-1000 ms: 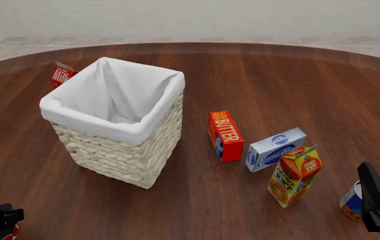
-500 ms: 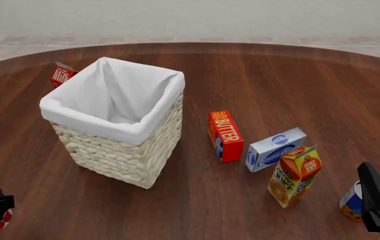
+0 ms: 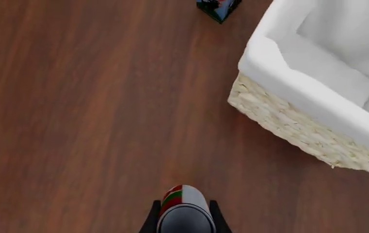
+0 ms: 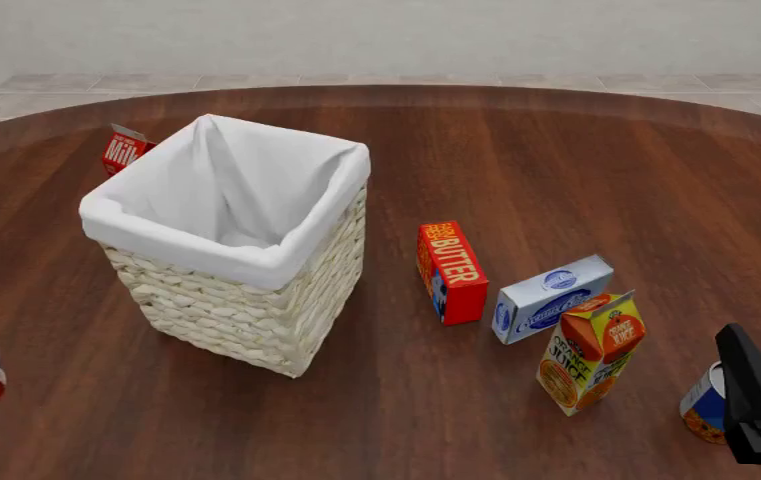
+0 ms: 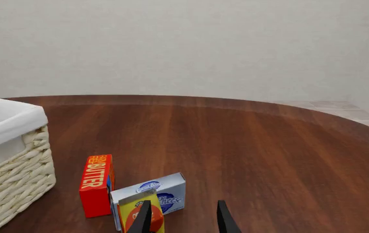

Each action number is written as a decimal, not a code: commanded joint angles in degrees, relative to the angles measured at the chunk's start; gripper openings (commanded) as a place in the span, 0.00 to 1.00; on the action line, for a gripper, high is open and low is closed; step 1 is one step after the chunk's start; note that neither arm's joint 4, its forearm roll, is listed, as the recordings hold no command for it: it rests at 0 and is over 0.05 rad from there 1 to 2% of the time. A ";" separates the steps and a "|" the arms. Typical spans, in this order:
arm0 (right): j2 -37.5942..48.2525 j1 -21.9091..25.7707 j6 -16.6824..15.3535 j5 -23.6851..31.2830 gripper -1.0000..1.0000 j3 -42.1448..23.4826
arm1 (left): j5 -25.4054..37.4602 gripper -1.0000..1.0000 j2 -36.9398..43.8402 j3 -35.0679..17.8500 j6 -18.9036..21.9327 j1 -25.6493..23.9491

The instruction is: Pick up the tomato sauce, and put it in the basket.

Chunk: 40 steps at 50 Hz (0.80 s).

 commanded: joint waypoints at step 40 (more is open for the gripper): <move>0.04 0.00 0.24 0.04 1.00 -0.02 | 17.18 0.00 7.54 -34.85 -8.50 -22.40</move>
